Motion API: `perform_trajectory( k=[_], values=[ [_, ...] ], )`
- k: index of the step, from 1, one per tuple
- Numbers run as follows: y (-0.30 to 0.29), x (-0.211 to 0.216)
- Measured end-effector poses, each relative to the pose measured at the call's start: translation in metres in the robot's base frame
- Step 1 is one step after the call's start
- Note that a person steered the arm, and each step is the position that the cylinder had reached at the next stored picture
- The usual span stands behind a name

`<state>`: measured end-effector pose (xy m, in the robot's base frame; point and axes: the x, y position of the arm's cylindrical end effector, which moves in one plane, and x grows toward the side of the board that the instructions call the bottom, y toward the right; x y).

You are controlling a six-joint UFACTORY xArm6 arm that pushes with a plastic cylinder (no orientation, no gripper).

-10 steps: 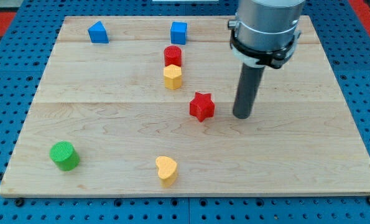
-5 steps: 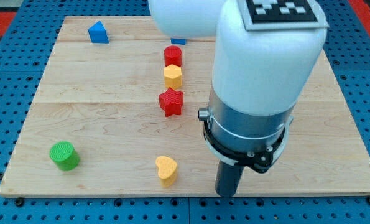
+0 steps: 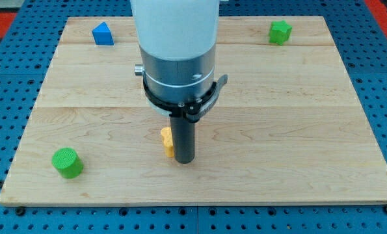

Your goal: Align the yellow heart and green circle in line with the red star

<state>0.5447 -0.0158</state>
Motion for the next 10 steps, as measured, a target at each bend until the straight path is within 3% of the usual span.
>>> perform_trajectory(
  k=[1, 2, 3, 4, 5, 6, 8, 9, 10],
  values=[
    [0.045, 0.027],
    [-0.060, 0.068],
    [-0.113, 0.074],
    [-0.202, 0.064],
    [-0.220, 0.035],
    [-0.216, 0.008],
    [-0.081, 0.026],
    [-0.134, 0.060],
    [-0.085, 0.072]
  ],
)
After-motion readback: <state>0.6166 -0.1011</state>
